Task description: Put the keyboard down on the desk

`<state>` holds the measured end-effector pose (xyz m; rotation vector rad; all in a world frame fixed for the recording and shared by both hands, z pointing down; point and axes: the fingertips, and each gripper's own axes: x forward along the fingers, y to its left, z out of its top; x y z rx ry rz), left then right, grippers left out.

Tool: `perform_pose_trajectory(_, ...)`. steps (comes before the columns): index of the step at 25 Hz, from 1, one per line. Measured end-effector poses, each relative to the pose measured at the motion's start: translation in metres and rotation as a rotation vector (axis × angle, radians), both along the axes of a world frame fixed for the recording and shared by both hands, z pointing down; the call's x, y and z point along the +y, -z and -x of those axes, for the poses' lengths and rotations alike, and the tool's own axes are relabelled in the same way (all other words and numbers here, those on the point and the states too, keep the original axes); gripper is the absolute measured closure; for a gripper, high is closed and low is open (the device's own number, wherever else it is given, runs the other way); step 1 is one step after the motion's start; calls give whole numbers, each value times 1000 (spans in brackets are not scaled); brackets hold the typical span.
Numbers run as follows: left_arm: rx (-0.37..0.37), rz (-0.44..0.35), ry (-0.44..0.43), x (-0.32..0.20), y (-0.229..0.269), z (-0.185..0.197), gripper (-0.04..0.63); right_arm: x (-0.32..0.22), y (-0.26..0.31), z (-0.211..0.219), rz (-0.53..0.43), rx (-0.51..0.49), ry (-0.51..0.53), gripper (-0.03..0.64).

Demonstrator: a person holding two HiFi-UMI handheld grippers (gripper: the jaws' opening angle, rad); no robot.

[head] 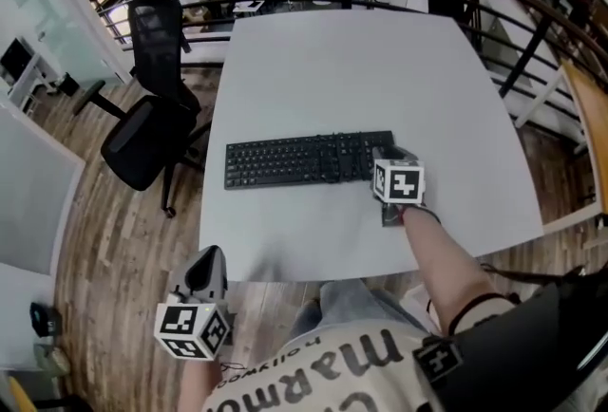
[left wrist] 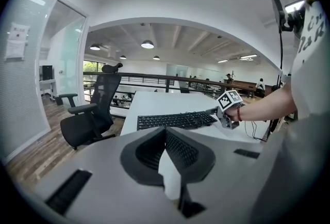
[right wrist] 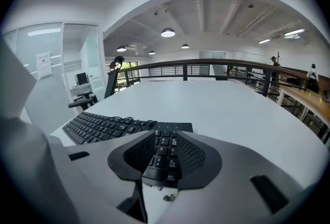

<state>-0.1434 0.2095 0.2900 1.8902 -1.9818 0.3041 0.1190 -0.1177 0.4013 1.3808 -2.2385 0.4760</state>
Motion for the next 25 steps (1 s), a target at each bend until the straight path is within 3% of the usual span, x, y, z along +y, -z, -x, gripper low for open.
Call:
perform_pose_trajectory(5,0,-23,-38,30,9,1,592,44,8,13,78,-141,32,477)
perform_pose_trajectory(8,16,-29,-48,45,10,-2,592,77,4,16,175,-223,16,534)
perform_pose_trajectory(12,26,-37,-110,67,9,-17,592,130,-8,17,317,-299,23,552)
perform_pose_trajectory(15,138,-55,-155,81,1,-31,592,177,-13,24,407,-429,41,554)
perform_pose_trajectory(20,420,-60,-108,91,-17,-49,592,280,-23,45,669,-659,146,554)
perform_pose_trajectory(25,494,-14,-171,94,-33,-73,592,371,-14,67,879,-702,296,555)
